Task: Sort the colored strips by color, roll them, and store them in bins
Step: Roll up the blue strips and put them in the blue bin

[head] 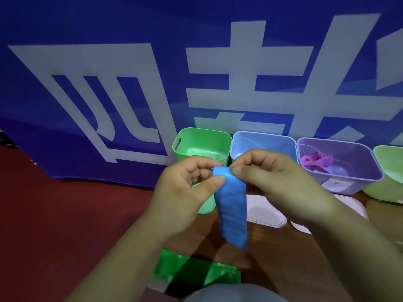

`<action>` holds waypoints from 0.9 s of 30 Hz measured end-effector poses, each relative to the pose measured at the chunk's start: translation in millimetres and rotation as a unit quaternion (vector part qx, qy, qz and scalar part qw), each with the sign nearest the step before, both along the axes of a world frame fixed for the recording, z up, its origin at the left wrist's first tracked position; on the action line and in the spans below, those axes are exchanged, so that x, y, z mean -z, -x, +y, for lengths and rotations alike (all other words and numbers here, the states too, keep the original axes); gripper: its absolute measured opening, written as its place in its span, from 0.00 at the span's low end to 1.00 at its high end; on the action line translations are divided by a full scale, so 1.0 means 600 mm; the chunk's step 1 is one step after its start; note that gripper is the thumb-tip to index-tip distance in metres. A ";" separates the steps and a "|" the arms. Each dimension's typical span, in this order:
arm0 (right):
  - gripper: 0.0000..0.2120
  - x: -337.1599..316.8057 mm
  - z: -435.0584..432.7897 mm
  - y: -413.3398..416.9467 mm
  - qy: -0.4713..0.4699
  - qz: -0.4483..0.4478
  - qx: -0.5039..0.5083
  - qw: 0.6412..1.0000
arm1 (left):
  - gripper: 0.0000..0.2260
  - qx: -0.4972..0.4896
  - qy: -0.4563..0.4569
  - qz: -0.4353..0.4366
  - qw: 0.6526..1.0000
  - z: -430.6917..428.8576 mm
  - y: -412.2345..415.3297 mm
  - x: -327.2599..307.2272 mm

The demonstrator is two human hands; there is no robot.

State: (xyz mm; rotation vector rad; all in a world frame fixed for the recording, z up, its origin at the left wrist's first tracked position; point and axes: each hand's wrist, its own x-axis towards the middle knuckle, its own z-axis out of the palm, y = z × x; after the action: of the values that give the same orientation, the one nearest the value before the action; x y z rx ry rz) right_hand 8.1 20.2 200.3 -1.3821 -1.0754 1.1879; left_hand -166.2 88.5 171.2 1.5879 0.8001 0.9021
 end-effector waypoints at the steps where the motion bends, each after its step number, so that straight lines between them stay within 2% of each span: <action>1: 0.02 0.001 -0.002 0.002 -0.016 -0.008 0.007 1.000 | 0.09 -0.008 0.009 -0.006 1.000 0.000 0.000 0.000; 7: 0.12 0.007 -0.016 0.004 -0.095 -0.071 0.036 0.992 | 0.08 -0.014 0.058 -0.026 0.998 -0.005 0.001 -0.001; 11: 0.12 0.010 -0.019 0.003 -0.111 -0.076 0.040 0.990 | 0.05 -0.010 0.062 -0.025 0.998 -0.015 -0.002 -0.005; 19: 0.09 0.010 -0.029 0.006 -0.088 -0.052 0.053 0.993 | 0.09 0.009 -0.040 0.057 0.997 -0.017 0.006 0.002; 27: 0.11 0.007 -0.033 0.002 -0.080 -0.019 0.048 0.995 | 0.12 0.019 -0.080 0.039 0.996 -0.025 0.008 -0.002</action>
State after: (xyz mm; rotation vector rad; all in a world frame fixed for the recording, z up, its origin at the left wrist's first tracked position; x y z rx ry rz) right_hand 6.9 0.4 196.2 -1.3205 -1.0942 0.9884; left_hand -171.3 73.5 172.2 1.7831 0.7649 0.8993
